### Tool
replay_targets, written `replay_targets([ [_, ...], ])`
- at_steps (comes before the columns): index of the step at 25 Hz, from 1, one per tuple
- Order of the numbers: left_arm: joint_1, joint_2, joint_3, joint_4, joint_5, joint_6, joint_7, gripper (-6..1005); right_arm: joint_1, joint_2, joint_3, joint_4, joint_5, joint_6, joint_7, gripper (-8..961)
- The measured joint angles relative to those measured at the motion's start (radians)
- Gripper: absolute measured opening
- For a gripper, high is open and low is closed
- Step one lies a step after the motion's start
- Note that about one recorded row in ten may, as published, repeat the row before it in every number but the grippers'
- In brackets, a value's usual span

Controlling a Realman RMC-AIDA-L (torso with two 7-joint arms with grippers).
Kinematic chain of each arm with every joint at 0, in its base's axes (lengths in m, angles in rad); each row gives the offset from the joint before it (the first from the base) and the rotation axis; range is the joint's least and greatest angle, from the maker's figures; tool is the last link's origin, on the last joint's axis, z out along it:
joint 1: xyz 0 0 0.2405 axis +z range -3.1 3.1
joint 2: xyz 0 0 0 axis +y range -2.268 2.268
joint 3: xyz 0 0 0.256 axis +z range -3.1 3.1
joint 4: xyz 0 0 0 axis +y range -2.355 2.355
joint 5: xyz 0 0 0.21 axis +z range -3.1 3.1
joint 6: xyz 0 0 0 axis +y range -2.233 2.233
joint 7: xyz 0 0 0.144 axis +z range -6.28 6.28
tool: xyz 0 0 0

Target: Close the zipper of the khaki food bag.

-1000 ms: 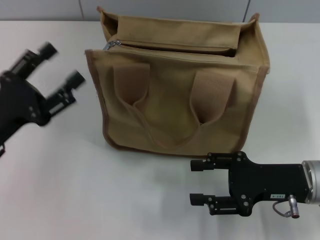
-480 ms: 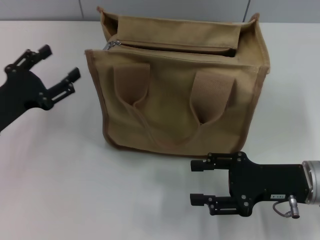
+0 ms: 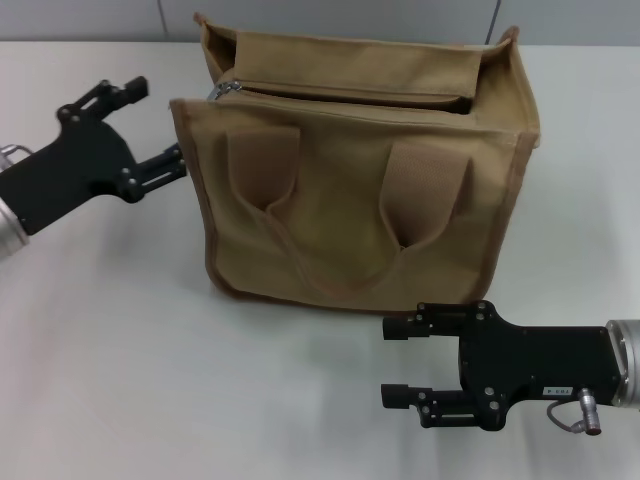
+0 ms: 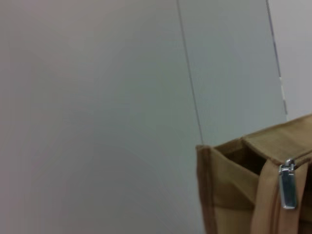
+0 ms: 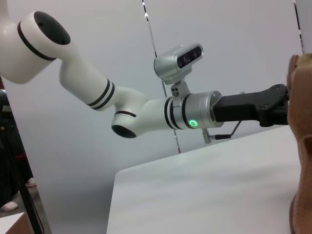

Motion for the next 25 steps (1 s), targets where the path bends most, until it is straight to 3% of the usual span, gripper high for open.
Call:
replay_targets([
  [4, -0.021, -0.002, 0.051, 0.001, -0.004, -0.005, 0.000, 782, 0.001, 0.000, 0.000, 0.000, 0.001, -0.001, 0.000, 685],
  [12, -0.016, -0.012, 0.045, 0.002, -0.138, -0.017, 0.020, 776, 0.006, 0.001, 0.000, 0.001, 0.003, -0.001, 0.002, 685],
  [16, 0.002, -0.027, 0.045, -0.004, -0.202, -0.017, 0.072, 773, 0.006, 0.001, 0.000, 0.002, 0.005, 0.001, 0.003, 685],
  [25, 0.011, -0.034, 0.100, -0.003, -0.204, -0.018, 0.101, 766, 0.010, 0.002, -0.002, 0.002, 0.017, 0.006, 0.003, 685],
])
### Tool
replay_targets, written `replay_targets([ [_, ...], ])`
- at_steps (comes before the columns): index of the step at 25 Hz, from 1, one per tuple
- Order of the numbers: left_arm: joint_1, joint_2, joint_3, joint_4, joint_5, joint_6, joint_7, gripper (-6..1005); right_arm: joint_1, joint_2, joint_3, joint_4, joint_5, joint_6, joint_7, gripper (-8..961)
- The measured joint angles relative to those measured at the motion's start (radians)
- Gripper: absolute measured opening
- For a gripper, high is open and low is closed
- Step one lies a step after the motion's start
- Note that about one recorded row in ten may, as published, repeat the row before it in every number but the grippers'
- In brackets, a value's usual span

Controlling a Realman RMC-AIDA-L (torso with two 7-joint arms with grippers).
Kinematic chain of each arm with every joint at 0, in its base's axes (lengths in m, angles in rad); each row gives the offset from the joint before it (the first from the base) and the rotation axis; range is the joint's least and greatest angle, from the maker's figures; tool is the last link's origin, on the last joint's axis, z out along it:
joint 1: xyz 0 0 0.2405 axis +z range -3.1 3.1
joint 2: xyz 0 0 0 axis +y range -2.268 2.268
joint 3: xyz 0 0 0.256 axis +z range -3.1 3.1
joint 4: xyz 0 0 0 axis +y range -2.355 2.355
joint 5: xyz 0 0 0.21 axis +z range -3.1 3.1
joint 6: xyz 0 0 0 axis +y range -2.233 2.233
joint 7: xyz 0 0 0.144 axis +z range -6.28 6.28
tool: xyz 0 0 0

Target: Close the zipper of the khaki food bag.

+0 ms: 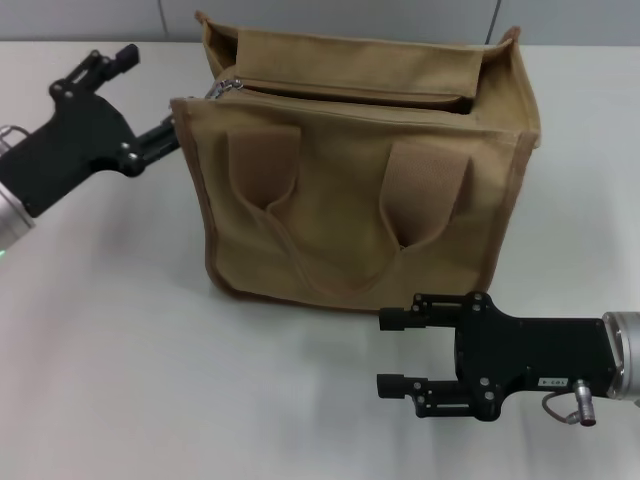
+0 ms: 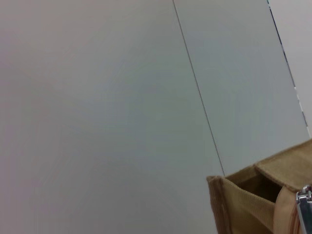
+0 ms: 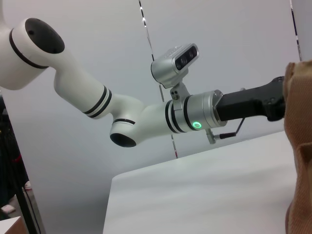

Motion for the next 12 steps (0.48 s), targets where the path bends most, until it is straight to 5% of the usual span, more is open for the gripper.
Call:
replay_targets([
  [7, 0.009, 0.070, 0.082, 0.008, 0.010, 0.044, -0.160, 761, 0.000, 0.000, 0.000, 0.000, 0.001, 0.001, 0.005, 685],
  [12, -0.006, 0.068, 0.194, 0.038, 0.012, 0.027, -0.190, 757, 0.000, 0.000, 0.000, 0.000, 0.001, 0.001, 0.006, 685],
])
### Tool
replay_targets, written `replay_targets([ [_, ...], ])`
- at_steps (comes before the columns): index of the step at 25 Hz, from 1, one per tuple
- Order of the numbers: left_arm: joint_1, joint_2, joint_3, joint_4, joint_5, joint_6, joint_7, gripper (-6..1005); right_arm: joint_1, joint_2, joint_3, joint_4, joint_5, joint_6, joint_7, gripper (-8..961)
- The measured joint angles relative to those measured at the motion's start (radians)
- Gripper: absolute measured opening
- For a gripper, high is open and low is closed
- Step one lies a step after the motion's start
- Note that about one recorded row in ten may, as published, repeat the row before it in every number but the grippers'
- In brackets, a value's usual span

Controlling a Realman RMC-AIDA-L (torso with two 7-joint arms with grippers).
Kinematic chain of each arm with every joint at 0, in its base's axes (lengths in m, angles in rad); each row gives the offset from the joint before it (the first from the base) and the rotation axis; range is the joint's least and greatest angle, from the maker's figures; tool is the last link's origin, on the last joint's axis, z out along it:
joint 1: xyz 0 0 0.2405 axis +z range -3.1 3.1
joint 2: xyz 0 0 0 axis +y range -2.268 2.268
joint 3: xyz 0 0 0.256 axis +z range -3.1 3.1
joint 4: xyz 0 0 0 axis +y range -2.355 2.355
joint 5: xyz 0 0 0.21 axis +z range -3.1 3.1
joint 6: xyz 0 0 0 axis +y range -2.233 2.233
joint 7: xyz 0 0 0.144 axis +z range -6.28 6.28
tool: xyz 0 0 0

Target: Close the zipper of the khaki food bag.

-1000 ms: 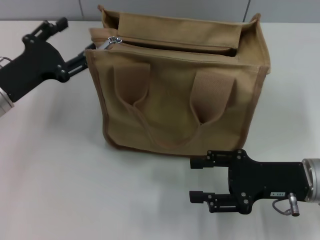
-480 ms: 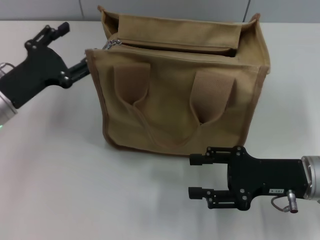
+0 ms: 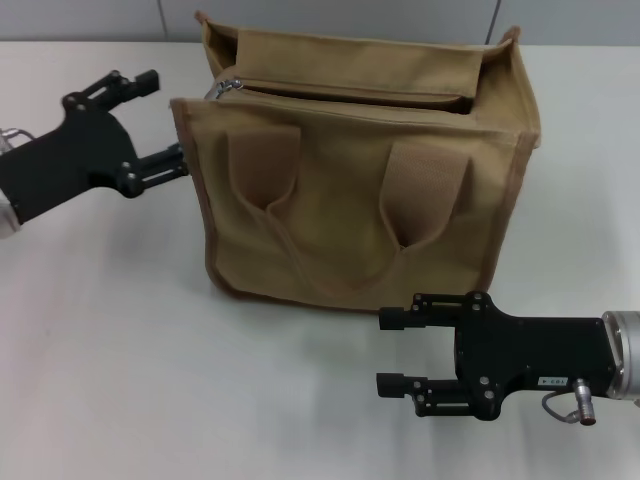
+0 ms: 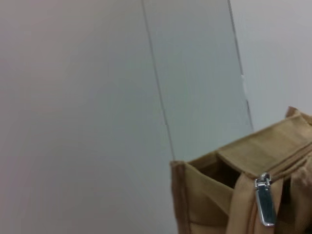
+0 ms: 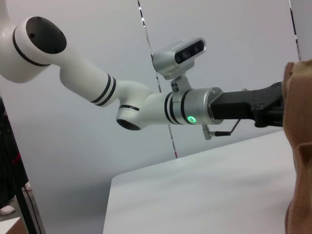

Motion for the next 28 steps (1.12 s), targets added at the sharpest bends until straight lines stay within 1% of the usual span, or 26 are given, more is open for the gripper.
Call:
replay_targets([
  [2, -0.010, -0.010, 0.014, 0.007, 0.000, -0.019, 0.001, 756, 0.002, 0.000, 0.000, 0.000, 0.000, 0.000, 0.000, 685],
  [3, -0.010, -0.010, 0.014, 0.007, 0.000, -0.019, 0.001, 755, 0.002, 0.000, 0.000, 0.000, 0.000, 0.000, 0.001, 685],
  [4, -0.021, -0.020, 0.011, 0.011, -0.007, -0.045, 0.008, 754, 0.002, 0.000, 0.000, 0.000, 0.000, 0.000, 0.001, 685],
  [5, -0.024, -0.022, 0.008, 0.013, -0.012, -0.053, 0.010, 753, 0.002, 0.000, 0.000, 0.000, 0.000, 0.000, 0.001, 685],
  [8, -0.024, -0.037, -0.013, 0.020, -0.069, -0.083, 0.042, 751, 0.003, 0.000, 0.000, 0.000, 0.000, 0.000, 0.001, 685],
  [10, -0.016, -0.045, -0.015, 0.020, -0.127, -0.077, 0.071, 750, 0.003, 0.000, 0.000, 0.000, 0.000, -0.001, 0.002, 685],
  [12, -0.013, -0.046, -0.015, 0.020, -0.139, -0.073, 0.078, 748, 0.003, 0.000, 0.000, 0.000, 0.000, 0.000, 0.002, 685],
  [13, -0.007, -0.051, -0.015, 0.018, -0.161, -0.063, 0.101, 748, 0.003, 0.000, 0.000, 0.000, 0.000, 0.000, 0.002, 685],
  [18, -0.004, -0.053, -0.015, 0.015, -0.166, -0.060, 0.113, 744, 0.003, 0.000, 0.000, 0.000, 0.000, 0.001, 0.002, 685],
  [20, 0.004, -0.068, -0.008, 0.009, -0.163, -0.037, 0.142, 742, 0.003, 0.000, 0.000, 0.000, 0.000, 0.001, 0.002, 685],
  [28, 0.013, -0.072, -0.013, 0.004, -0.168, -0.033, 0.173, 736, 0.005, 0.000, 0.000, 0.000, 0.010, -0.005, 0.002, 684],
])
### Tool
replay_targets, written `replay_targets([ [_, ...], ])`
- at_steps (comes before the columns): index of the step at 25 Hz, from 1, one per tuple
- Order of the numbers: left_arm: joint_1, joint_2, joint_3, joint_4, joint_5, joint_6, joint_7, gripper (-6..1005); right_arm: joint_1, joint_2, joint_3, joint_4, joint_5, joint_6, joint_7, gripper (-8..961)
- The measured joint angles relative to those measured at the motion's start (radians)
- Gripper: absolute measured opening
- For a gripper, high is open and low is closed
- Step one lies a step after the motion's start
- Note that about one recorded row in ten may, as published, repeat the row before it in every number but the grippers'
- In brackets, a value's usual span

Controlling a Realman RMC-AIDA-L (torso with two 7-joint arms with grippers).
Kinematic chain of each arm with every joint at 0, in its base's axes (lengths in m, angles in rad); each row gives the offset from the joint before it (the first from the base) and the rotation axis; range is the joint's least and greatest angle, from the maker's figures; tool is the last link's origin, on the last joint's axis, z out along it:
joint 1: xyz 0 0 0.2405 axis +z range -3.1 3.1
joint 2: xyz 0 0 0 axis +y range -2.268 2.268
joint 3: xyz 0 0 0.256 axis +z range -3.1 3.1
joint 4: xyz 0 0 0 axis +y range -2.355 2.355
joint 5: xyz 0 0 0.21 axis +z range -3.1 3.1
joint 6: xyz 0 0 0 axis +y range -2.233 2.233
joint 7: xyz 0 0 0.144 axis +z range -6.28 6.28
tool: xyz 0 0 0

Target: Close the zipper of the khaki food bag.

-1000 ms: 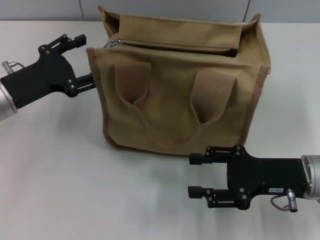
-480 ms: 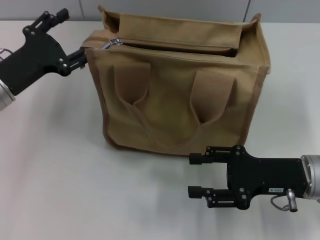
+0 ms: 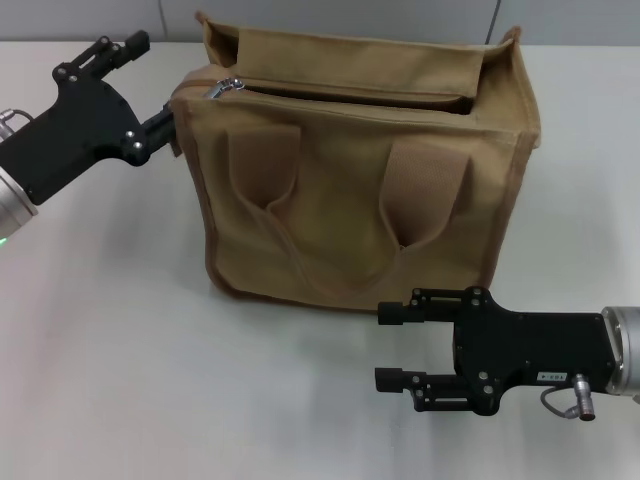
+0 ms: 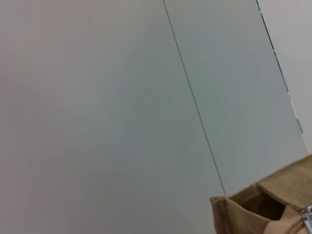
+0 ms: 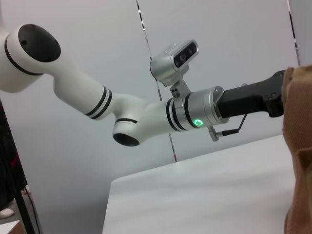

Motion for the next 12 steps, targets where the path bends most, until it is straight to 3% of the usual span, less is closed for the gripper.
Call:
replay_targets([
  [6, 0.008, -0.002, -0.004, -0.029, -0.014, 0.005, 0.036, 732, 0.004, 0.000, 0.000, 0.002, 0.006, -0.028, 0.012, 684],
  [11, 0.011, -0.003, -0.004, -0.046, -0.027, 0.010, 0.044, 550, 0.013, 0.000, -0.002, 0.009, 0.068, -0.128, 0.060, 684],
  [12, 0.012, -0.003, -0.004, -0.050, -0.031, 0.010, 0.049, 469, 0.013, 0.000, -0.002, 0.009, 0.068, -0.128, 0.060, 684],
])
